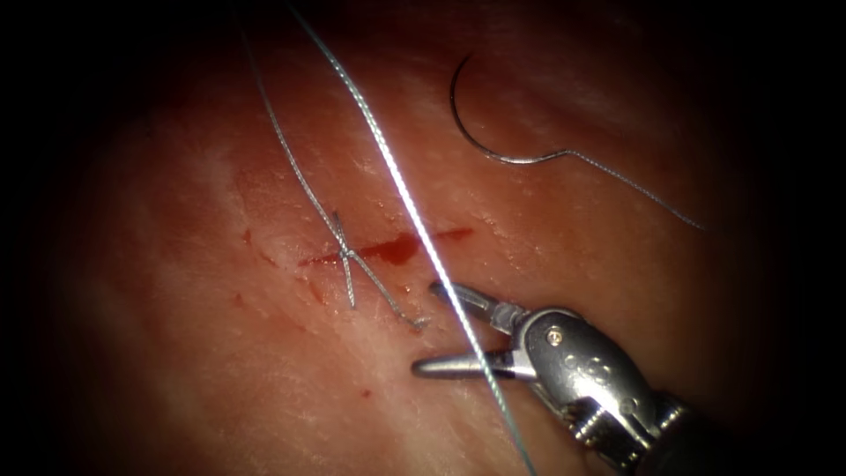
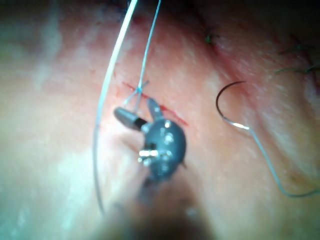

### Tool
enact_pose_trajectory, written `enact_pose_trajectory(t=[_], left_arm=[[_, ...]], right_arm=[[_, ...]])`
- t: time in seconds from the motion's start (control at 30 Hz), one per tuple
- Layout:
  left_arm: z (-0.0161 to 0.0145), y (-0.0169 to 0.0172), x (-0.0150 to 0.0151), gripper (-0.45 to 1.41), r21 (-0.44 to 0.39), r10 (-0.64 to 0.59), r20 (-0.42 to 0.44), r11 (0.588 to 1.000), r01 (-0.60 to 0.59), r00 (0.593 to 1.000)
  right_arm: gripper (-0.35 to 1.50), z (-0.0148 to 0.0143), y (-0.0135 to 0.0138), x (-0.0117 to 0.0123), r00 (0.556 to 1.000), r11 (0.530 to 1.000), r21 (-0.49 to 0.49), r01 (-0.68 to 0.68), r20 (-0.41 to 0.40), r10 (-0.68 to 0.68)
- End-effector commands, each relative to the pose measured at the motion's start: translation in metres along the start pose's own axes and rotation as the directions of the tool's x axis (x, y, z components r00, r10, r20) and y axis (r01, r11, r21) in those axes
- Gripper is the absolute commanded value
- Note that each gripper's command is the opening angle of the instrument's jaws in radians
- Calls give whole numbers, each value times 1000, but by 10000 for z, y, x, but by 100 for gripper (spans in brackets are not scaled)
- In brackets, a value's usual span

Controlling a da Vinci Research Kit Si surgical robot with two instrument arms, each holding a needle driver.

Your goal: Wound Closure

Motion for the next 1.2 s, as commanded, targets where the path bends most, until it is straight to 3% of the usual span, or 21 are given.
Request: enact_pose_trajectory(t=[0.03, 0.1, 0.17, 0.3, 0.47, 0.57, 0.7, 1.0, 1.2], left_arm=[[8, -3, 0, -45, -2, 7, -6, 1000, -8, 1000], [13, 1, 2, -45, -3, 8, -12, 1000, -8, 1000], [18, 2, 3, -45, -4, 8, -17, 1000, -8, 1000], [25, 3, 3, -45, -4, 8, -22, 1000, -8, 1000], [29, 7, 9, -45, -6, 6, -27, 1000, -6, 1000], [30, 9, 14, -45, -7, 4, -29, 1000, -4, 1000], [32, 11, 20, -45, -8, 8, -32, 1000, -9, 999], [45, 15, 23, -45, -3, 15, -35, 1000, -15, 999], [49, 17, 27, -45, -8, 14, -39, 1000, -14, 999]], right_arm=[[143, -13, 10, 0, 999, 999, 48, -22, 50, 20], [130, -33, 15, 1, 995, 993, 105, -53, 85, 44], [131, -33, 33, 9, 996, 997, 45, -61, 65, 58], [135, -2, 53, 16, 996, 997, 3, -71, 55, 71], [135, 60, 80, 16, 996, 997, -21, -74, 46, 75], [145, 83, 90, 16, 996, 997, -32, -74, 40, 76], [143, 95, 94, 25, 997, 997, 16, -75, 38, 74], [140, 97, 100, 44, 996, 996, 17, -90, 23, 89], [138, 121, 108, 40, 997, 997, 32, -75, 18, 75]])
